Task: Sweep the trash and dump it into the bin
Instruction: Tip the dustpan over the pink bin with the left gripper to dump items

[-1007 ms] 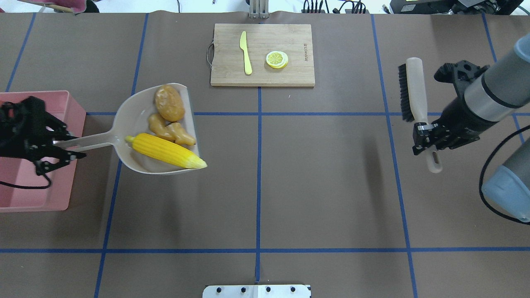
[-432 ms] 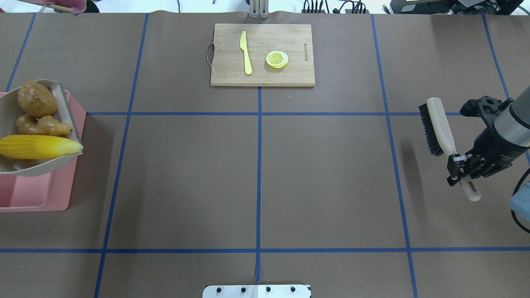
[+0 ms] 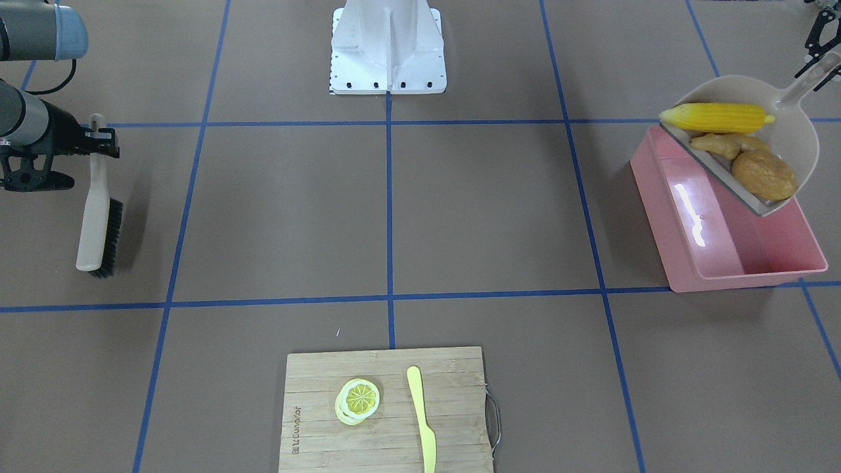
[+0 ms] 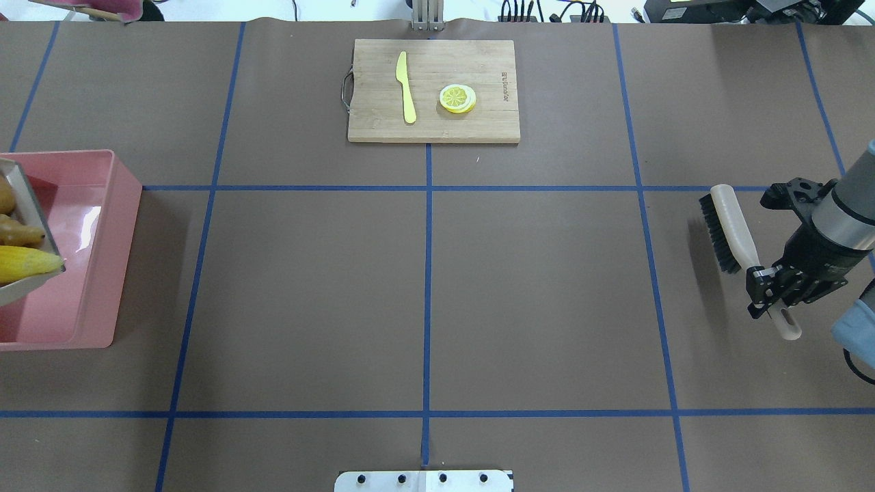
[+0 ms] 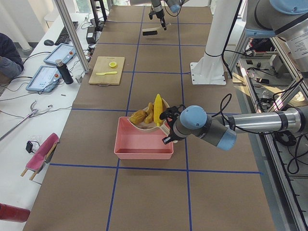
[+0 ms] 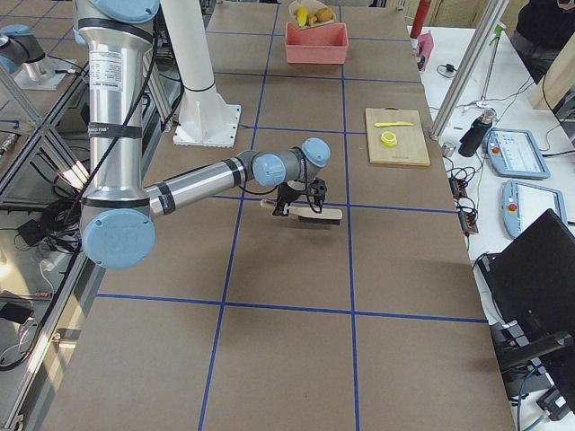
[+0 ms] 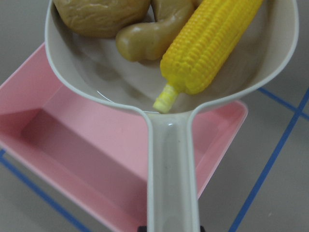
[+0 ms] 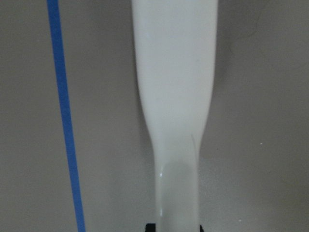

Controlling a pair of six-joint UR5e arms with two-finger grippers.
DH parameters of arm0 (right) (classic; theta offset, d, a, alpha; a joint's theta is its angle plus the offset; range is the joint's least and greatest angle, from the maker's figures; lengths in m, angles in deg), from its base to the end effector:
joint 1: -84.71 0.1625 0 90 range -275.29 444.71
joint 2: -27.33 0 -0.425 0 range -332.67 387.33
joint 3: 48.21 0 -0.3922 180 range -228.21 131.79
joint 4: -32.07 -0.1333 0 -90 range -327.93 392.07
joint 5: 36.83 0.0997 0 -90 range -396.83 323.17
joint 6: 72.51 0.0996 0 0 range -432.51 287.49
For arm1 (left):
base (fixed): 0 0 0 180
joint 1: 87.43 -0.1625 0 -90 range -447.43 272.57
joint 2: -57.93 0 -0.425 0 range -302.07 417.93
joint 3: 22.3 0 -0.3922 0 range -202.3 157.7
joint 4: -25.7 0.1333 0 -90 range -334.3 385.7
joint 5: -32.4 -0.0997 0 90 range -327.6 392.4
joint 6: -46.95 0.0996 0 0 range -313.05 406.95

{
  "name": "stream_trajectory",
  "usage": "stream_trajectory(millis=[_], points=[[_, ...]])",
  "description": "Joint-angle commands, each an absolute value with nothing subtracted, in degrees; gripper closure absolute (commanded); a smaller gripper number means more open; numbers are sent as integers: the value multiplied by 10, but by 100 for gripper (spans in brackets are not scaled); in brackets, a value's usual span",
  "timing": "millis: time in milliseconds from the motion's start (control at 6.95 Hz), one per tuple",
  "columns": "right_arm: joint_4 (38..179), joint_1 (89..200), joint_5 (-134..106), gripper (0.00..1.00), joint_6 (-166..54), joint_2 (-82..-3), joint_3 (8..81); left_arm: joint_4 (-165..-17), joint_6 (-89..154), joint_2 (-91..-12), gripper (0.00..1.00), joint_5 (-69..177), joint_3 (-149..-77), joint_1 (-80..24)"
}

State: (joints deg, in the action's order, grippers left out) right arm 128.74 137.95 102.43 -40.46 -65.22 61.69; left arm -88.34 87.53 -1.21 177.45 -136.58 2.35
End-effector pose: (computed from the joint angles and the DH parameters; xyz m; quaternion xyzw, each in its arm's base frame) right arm -0.2322 -0.4075 0.5155 -0.1647 -0.3902 -0.0759 0.9027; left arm -0.0506 -0.2840 0.5968 0.2839 0.3823 0.3713 0.7971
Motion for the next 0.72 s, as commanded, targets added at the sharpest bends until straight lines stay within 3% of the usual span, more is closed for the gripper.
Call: stream_trajectory(millis=[0,575], points=[[1257,1379,1023,100,-407,-649,577,-655,1070,-60,100,1690,-1374,108],[1256,1368,1024,100,-399,-629,555,-461,1072,-167,100,1470,-1411,94]])
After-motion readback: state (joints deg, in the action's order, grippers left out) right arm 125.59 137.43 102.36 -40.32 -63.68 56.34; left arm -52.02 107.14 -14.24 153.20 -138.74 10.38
